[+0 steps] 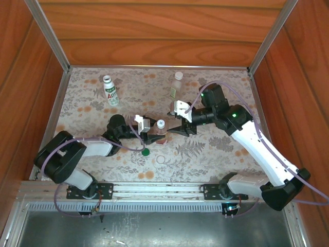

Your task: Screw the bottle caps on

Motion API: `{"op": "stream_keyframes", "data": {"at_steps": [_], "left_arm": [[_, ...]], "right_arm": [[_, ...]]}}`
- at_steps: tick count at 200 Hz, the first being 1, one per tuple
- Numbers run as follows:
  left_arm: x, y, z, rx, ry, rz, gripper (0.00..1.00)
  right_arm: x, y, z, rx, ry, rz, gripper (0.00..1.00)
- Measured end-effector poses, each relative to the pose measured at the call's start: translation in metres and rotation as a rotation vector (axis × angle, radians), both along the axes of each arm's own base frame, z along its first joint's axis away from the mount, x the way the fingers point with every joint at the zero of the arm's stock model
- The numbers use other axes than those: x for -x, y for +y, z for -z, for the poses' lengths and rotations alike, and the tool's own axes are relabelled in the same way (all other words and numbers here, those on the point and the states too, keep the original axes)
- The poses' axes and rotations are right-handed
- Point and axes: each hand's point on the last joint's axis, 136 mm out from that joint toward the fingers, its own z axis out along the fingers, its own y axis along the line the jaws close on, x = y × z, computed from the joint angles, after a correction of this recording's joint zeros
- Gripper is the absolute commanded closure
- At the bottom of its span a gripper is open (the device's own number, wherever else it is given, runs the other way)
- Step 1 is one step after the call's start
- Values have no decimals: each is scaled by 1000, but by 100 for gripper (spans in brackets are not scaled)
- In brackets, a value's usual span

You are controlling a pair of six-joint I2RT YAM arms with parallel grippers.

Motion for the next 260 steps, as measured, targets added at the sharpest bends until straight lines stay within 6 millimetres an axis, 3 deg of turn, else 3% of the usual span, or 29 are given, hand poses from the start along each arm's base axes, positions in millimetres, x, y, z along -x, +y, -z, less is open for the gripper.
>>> {"op": "stream_keyframes", "data": {"at_steps": [40,110,151,211,235,244,260], "left_arm": [[8,3,-13,4,-13,16,42],[11,4,-10,-19,6,19,42],[13,5,-14,-17,1,16,42],[12,8,-16,-26,-1,-2,42],[2,8,-16,-36,-18,-56,43],[-8,8,-16,-45,-23,-106,43],[-31,9,-19,-61,-38,-220,43]], "right_arm": [[-6,14,7,8,13,-58,45],[-4,28,12,16,39,-116,61],[-2,30,13,26,54,-127,63],[0,31,12,35,74,-123,87],[-9,32,13,43,79,-68,93],[-17,32,14,46,73,-21,100],[-39,33,14,41,61,110,100]]}}
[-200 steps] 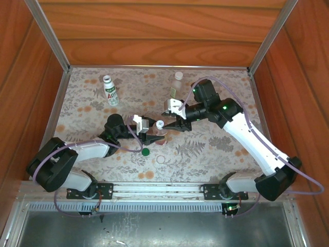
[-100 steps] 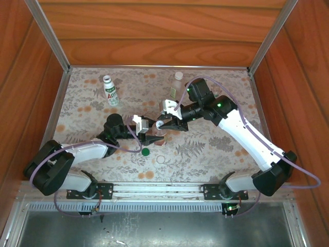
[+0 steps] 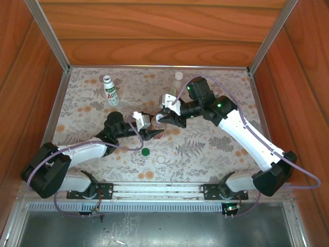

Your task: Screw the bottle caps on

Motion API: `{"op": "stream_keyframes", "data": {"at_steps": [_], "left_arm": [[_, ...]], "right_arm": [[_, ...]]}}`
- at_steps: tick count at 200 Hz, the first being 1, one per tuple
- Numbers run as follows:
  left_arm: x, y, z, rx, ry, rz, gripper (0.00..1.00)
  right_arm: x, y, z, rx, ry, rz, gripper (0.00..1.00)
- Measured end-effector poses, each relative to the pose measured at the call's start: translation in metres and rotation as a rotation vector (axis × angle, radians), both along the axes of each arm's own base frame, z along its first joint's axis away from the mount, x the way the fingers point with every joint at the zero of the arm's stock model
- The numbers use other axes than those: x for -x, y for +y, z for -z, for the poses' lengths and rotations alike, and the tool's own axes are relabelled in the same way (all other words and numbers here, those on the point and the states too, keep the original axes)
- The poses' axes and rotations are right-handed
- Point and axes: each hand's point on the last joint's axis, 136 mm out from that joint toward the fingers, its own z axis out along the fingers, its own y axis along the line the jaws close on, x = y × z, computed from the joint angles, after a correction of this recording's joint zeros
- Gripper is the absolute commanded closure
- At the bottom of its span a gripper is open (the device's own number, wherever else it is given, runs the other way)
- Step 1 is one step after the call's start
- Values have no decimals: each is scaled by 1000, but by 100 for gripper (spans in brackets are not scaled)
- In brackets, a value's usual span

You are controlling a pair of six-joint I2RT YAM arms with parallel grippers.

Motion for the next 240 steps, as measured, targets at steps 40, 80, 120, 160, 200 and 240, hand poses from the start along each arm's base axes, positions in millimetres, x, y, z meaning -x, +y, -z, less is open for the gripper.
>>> {"op": "stream_keyframes", "data": {"at_steps": [40,80,120,160,200,240], "left_arm": [[-69,6,-13,-39,-86,-313,44],[-109,5,-16,-114,-191,-514,44],[-117,12,-8,-196,-287,-578,44],[-88,27,5,-291,-430,-522,44],[-54,32,4,-367,-542,-388,44],[-39,33,0,-394,-587,-323,44]], "right_arm": [[-57,2,-11,-83,22,378,100],[-95,-3,-11,-191,185,718,93],[-96,-2,-1,-185,239,734,43],[-64,-16,-9,-122,38,553,36],[-22,-27,-24,-35,-249,245,38],[9,-20,-4,120,-454,-17,38]]}}
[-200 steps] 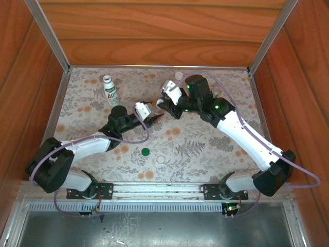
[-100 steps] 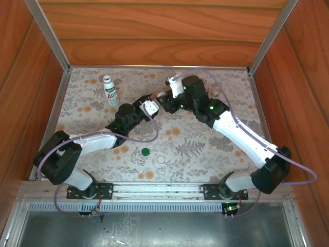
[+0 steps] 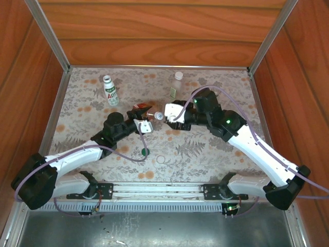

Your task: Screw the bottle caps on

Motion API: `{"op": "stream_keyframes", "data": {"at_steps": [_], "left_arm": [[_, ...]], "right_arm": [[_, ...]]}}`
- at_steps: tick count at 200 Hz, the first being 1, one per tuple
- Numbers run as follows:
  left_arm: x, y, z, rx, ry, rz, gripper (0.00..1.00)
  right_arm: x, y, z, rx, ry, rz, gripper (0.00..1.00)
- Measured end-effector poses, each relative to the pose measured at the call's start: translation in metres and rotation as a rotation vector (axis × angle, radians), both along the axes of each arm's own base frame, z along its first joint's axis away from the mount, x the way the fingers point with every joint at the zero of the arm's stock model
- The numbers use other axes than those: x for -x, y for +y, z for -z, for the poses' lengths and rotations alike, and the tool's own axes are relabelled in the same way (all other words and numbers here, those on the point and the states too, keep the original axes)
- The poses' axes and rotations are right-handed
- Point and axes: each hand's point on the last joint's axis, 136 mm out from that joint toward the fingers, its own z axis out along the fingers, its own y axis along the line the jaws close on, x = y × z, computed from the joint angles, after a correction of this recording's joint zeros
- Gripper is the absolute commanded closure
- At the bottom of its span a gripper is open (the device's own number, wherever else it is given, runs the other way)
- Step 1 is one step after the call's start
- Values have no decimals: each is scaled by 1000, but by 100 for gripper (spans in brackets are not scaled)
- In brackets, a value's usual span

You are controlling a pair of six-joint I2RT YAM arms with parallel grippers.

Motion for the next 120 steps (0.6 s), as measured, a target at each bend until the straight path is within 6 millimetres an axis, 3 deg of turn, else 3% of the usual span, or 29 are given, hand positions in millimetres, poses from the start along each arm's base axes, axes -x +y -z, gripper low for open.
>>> {"op": "stream_keyframes", "data": {"at_steps": [39,91,120], "left_arm": [[5,0,13,-44,29,21,44],[8,-2,16,-53,41,36,44],[9,-3,16,-52,43,45,44]], "right_arm": [[4,10,24,157,-122,-86,47],[-4,15,39,236,-167,-93,52],[-8,17,48,262,-160,-93,64]]}}
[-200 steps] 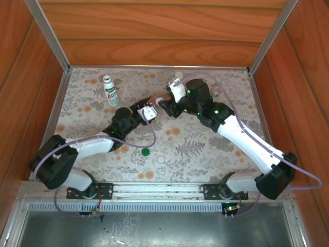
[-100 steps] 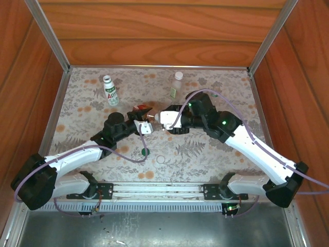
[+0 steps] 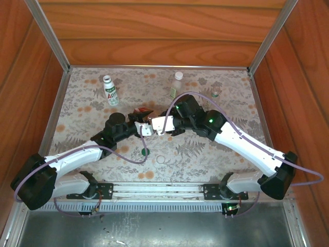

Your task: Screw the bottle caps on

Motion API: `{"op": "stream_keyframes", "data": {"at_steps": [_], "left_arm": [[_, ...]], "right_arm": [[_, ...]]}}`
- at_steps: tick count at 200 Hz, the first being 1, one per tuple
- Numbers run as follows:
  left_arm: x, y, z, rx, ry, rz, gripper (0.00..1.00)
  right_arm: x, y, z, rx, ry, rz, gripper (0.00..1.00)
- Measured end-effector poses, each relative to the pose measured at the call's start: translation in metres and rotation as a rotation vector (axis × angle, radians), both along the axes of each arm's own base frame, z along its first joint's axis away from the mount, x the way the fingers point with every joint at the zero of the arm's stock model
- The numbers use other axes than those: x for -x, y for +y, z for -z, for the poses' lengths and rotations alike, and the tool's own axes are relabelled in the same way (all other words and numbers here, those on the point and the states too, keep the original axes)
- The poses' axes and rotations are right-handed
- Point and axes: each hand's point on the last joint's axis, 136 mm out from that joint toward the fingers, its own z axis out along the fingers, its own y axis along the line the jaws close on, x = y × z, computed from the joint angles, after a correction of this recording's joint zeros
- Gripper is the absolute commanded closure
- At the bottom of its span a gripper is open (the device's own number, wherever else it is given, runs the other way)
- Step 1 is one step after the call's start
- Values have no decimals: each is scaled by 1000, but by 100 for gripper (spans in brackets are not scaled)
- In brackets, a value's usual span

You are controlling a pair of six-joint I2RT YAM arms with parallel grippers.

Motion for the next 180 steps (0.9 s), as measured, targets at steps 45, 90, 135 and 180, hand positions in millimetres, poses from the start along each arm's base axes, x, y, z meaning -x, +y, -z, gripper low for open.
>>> {"op": "stream_keyframes", "data": {"at_steps": [45,90,135,180], "left_arm": [[-1,0,-2,5,5,-4,44],[-9,-1,-5,2,-1,-30,44],[-17,-4,-5,-6,-9,-50,44],[-20,-1,-5,-8,-8,-71,44]], "right_arm": [[-2,0,-2,-3,1,15,82],[-9,1,-5,-129,118,199,97],[-16,0,-5,-402,508,618,100],[-18,5,-5,-620,964,1037,90]]}}
